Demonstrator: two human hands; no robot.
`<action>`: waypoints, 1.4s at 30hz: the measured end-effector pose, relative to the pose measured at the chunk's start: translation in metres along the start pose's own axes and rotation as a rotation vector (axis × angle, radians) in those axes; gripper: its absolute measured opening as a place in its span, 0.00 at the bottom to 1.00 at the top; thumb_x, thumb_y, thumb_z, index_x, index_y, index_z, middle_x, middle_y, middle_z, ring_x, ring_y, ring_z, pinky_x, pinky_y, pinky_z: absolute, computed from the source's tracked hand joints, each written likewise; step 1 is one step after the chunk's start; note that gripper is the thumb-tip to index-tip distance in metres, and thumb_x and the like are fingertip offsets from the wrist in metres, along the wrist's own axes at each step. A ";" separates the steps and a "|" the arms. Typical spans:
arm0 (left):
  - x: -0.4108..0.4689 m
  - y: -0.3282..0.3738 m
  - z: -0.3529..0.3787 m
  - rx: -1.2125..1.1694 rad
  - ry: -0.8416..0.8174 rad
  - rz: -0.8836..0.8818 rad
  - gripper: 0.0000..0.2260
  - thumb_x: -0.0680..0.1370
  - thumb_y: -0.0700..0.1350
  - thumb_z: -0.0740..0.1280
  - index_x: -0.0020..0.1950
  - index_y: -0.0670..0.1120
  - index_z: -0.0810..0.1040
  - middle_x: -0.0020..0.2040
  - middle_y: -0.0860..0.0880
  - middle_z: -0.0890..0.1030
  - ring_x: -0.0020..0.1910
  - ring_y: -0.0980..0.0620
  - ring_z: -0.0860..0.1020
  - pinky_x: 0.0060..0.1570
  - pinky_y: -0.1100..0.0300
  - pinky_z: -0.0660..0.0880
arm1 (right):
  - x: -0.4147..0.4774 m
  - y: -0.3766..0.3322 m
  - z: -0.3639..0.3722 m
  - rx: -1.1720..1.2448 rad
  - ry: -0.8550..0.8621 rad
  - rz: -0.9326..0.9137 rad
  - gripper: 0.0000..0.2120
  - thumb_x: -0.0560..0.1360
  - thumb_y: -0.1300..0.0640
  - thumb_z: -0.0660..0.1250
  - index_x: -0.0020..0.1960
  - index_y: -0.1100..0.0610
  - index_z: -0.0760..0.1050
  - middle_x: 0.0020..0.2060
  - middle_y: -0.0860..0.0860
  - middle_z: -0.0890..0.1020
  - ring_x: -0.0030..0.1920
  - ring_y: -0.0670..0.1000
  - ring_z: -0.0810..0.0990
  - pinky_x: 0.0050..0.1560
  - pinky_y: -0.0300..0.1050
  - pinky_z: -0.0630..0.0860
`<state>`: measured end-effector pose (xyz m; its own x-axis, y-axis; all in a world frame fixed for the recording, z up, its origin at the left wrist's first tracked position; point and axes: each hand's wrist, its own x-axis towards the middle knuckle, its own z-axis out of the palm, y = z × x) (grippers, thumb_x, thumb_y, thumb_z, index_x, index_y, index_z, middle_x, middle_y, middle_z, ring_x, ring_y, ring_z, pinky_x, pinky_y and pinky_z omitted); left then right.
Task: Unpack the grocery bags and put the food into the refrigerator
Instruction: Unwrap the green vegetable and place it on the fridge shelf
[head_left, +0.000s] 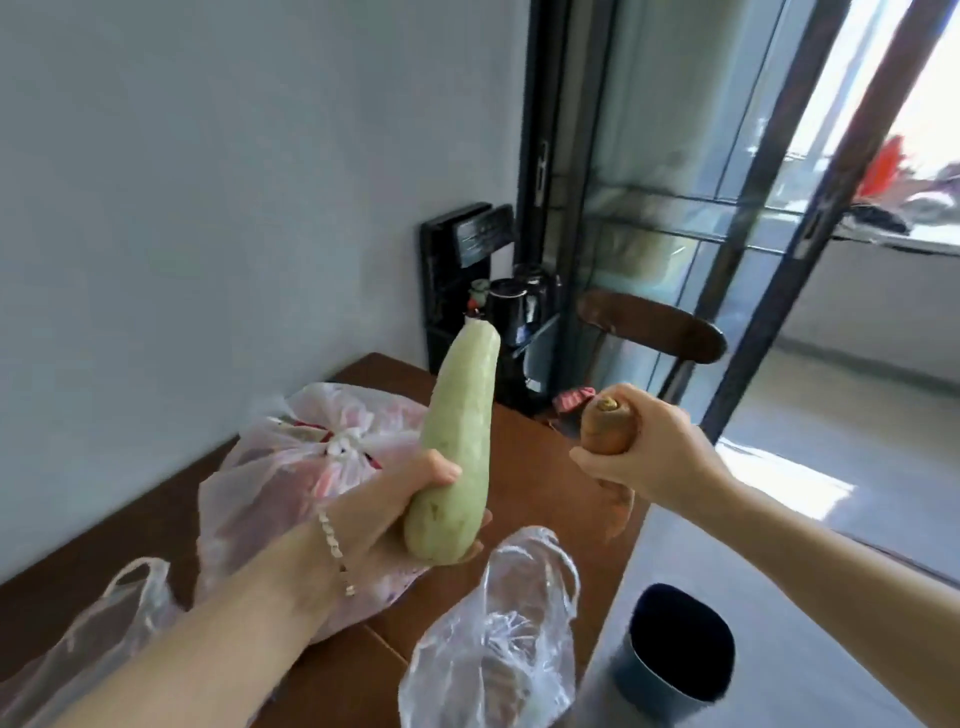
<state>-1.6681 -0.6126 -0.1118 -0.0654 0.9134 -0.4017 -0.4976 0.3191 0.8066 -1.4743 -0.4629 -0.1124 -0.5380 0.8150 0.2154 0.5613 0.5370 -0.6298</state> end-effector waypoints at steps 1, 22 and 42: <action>0.017 0.001 0.022 0.082 0.002 -0.003 0.28 0.57 0.40 0.76 0.56 0.40 0.75 0.39 0.41 0.80 0.36 0.46 0.81 0.36 0.52 0.79 | -0.008 0.018 -0.021 -0.008 0.034 0.036 0.16 0.63 0.46 0.77 0.42 0.41 0.71 0.37 0.38 0.78 0.41 0.45 0.78 0.43 0.43 0.76; 0.262 -0.185 0.708 0.740 -0.617 0.160 0.29 0.41 0.57 0.72 0.38 0.44 0.79 0.26 0.50 0.79 0.29 0.50 0.76 0.33 0.57 0.76 | -0.277 0.411 -0.530 -0.410 0.573 0.739 0.20 0.59 0.51 0.81 0.46 0.50 0.76 0.43 0.46 0.80 0.46 0.48 0.78 0.48 0.42 0.75; 0.302 -0.335 1.313 0.612 -1.338 0.467 0.13 0.67 0.42 0.76 0.45 0.51 0.76 0.39 0.51 0.81 0.32 0.57 0.79 0.27 0.70 0.74 | -0.478 0.598 -0.915 -0.747 1.393 1.148 0.18 0.60 0.54 0.79 0.45 0.54 0.75 0.37 0.45 0.79 0.41 0.49 0.77 0.41 0.43 0.71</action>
<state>-0.3855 -0.1117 0.0658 0.8545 0.4022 0.3286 -0.2138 -0.3042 0.9283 -0.3060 -0.3322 0.0911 0.7988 0.1627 0.5792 0.5382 -0.6233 -0.5673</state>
